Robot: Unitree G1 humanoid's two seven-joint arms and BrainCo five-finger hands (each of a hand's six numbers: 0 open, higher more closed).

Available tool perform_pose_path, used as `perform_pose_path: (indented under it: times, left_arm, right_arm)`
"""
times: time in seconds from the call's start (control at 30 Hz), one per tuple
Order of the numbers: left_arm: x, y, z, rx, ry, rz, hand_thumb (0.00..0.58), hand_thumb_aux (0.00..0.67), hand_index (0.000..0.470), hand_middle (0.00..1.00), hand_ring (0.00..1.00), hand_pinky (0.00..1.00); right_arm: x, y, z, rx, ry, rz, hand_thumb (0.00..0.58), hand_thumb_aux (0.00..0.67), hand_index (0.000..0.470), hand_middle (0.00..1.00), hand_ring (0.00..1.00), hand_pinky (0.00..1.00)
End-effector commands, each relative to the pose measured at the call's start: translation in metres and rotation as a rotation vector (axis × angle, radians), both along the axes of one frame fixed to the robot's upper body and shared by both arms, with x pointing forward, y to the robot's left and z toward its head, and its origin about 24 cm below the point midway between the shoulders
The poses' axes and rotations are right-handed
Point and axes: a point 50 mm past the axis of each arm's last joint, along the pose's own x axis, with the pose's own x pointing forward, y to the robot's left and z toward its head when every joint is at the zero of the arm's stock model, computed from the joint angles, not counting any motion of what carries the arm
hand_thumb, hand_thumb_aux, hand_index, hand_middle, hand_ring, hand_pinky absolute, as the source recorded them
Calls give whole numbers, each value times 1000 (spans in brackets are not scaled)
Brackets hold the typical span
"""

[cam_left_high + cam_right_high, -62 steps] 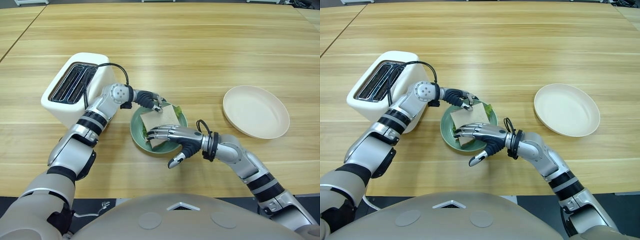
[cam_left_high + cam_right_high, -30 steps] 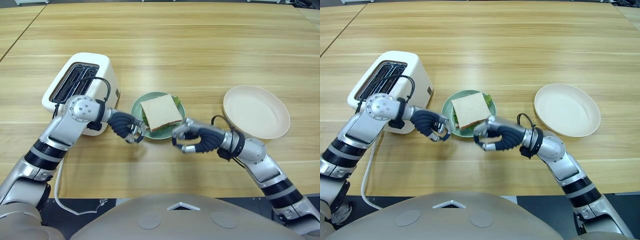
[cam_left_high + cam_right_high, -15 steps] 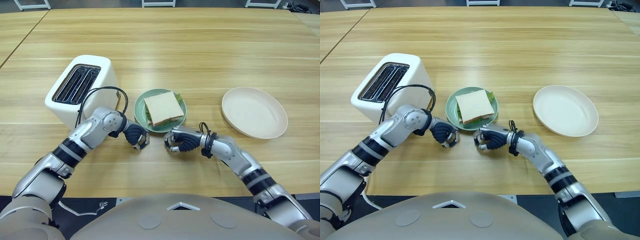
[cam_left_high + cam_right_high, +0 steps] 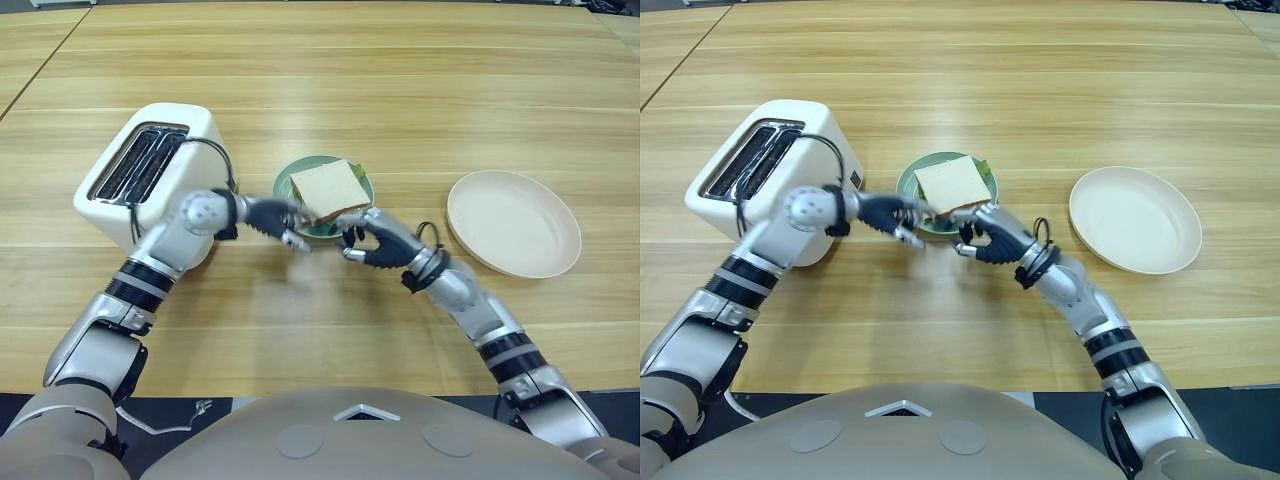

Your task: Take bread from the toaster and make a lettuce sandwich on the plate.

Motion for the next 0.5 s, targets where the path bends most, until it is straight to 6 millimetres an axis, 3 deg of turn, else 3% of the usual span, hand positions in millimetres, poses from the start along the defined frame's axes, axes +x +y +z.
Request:
perform_pose_path:
  times: [0.03, 0.1, 0.17, 0.37, 0.5]
  left_arm:
    - [3, 43, 78, -530, -315, 247, 0, 0, 0, 0, 0, 0]
    - [-7, 57, 87, -728, -388, 338, 0, 0, 0, 0, 0, 0]
    - [-19, 61, 83, -835, -431, 385, 0, 0, 0, 0, 0, 0]
    - [-64, 46, 65, -1088, -536, 410, 0, 0, 0, 0, 0, 0]
    - [-79, 31, 38, -1136, -527, 476, 0, 0, 0, 0, 0, 0]
  right_arm:
    - [-19, -10, 39, 205, -89, 19, 0, 0, 0, 0, 0, 0]
    - [-20, -6, 47, 252, -97, 60, 0, 0, 0, 0, 0, 0]
    - [-17, -3, 49, 287, -106, 60, 0, 0, 0, 0, 0, 0]
    - [-9, 1, 49, 428, -153, -39, 0, 0, 0, 0, 0, 0]
    - [-7, -7, 51, 554, -203, -169, 0, 0, 0, 0, 0, 0]
